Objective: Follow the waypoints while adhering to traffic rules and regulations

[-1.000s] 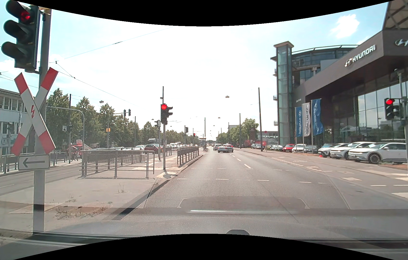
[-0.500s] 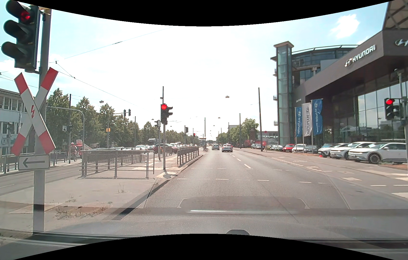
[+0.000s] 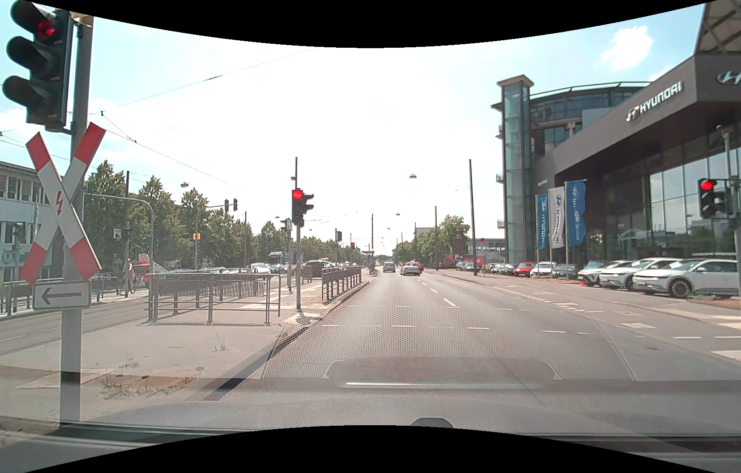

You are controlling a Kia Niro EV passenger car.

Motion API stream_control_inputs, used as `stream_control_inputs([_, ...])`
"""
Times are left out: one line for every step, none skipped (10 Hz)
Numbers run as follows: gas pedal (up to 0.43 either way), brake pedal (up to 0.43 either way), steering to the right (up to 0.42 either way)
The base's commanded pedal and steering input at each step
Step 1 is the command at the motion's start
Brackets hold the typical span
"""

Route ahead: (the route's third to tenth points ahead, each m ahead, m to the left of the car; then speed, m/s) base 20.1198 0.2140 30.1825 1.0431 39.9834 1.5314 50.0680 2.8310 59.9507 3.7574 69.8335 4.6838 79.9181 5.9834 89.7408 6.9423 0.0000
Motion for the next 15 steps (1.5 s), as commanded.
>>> stream_control_inputs([0.0, 0.22, -0.007])
stream_control_inputs([0.0, 0.22, -0.007])
stream_control_inputs([0.0, 0.22, -0.007])
stream_control_inputs([0.0, 0.22, -0.007])
stream_control_inputs([0.0, 0.22, -0.007])
stream_control_inputs([0.0, 0.22, -0.007])
stream_control_inputs([0.0, 0.22, -0.007])
stream_control_inputs([0.0, 0.22, -0.007])
stream_control_inputs([0.0, 0.22, -0.007])
stream_control_inputs([0.0, 0.22, -0.007])
stream_control_inputs([0.0, 0.22, -0.007])
stream_control_inputs([0.0, 0.22, -0.007])
stream_control_inputs([0.0, 0.22, -0.007])
stream_control_inputs([0.0, 0.22, -0.007])
stream_control_inputs([0.0, 0.22, -0.007])
